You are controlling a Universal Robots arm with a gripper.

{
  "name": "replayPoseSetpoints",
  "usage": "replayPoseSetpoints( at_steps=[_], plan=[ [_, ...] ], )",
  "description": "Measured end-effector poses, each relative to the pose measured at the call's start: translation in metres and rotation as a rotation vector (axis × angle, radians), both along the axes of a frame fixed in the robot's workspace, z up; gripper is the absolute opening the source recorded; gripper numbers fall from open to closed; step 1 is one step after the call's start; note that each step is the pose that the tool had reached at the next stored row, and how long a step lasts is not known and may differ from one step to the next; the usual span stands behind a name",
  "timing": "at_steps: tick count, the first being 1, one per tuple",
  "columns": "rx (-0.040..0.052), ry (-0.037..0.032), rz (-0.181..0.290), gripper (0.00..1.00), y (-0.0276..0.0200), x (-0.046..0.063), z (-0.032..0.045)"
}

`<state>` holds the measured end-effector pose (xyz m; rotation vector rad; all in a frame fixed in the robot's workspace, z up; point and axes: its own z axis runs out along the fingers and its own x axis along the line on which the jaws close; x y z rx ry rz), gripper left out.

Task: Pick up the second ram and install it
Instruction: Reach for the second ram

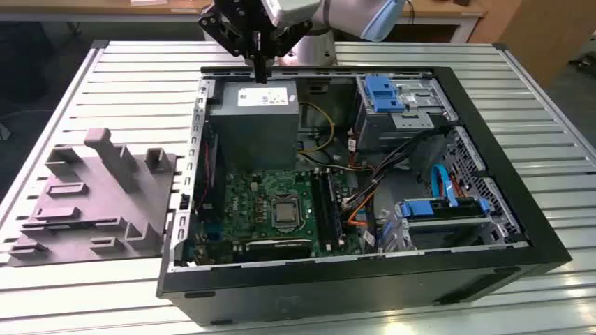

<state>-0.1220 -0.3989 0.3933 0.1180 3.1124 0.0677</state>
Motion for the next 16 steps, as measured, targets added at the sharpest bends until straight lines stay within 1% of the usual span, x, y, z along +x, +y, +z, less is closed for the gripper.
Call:
replayPoseSetpoints(
  at_steps=[11,16],
  plan=[
    [-0.0001,0.0001,0.000,0.10,0.0000,0.0000,0.0000],
    [-0.0001,0.0000,0.000,0.10,0.0000,-0.0042,0.0001]
  ],
)
